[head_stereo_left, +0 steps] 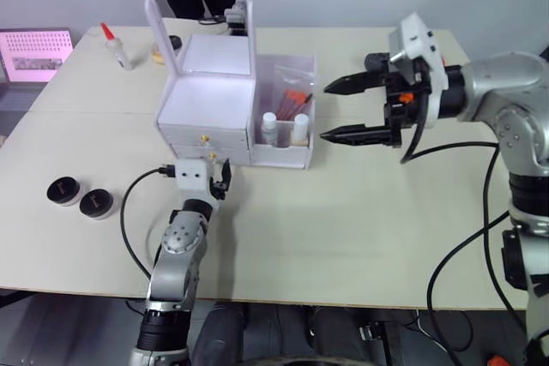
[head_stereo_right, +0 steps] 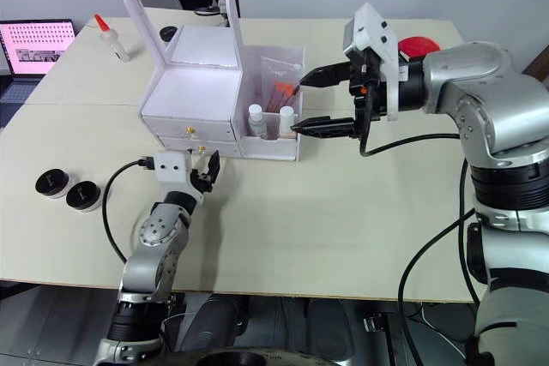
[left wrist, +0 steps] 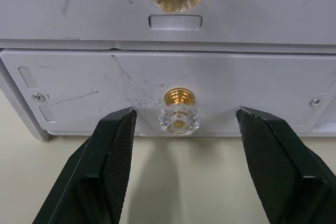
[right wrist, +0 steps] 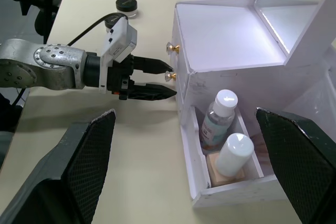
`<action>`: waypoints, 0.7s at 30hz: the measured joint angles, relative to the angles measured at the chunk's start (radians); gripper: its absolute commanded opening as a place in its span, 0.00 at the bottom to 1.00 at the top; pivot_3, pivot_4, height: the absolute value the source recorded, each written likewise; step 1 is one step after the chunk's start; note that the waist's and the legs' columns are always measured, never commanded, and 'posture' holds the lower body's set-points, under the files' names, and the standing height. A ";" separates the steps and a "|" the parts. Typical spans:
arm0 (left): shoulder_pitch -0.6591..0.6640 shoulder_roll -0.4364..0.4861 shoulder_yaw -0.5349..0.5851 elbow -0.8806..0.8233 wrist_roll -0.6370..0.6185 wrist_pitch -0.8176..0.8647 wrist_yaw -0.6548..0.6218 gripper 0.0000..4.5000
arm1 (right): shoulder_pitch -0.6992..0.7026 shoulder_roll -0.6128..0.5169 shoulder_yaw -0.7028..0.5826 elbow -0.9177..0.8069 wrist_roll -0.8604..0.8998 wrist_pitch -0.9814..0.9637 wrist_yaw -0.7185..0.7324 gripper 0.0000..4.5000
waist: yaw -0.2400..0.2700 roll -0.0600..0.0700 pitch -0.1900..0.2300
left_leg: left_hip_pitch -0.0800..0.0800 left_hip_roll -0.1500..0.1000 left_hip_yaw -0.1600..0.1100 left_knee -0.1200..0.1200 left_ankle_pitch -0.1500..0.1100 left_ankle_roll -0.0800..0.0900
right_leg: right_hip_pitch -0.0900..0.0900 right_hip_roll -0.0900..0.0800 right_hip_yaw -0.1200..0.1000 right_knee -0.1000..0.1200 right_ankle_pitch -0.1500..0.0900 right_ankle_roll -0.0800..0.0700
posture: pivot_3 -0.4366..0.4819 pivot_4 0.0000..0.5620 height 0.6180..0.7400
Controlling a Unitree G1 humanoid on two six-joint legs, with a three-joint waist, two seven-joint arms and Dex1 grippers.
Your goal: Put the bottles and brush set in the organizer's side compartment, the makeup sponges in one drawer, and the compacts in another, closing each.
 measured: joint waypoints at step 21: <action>0.144 0.013 -0.013 -0.174 0.000 0.061 -0.024 0.07 | 0.005 0.022 0.031 0.032 -0.032 -0.048 0.001 1.00 | -0.003 0.000 0.000 | 0.000 0.000 0.000 -0.001 0.000 0.000 | -0.001 0.000 0.000 -0.001 0.000 0.000 | 0.48 0.27 1.00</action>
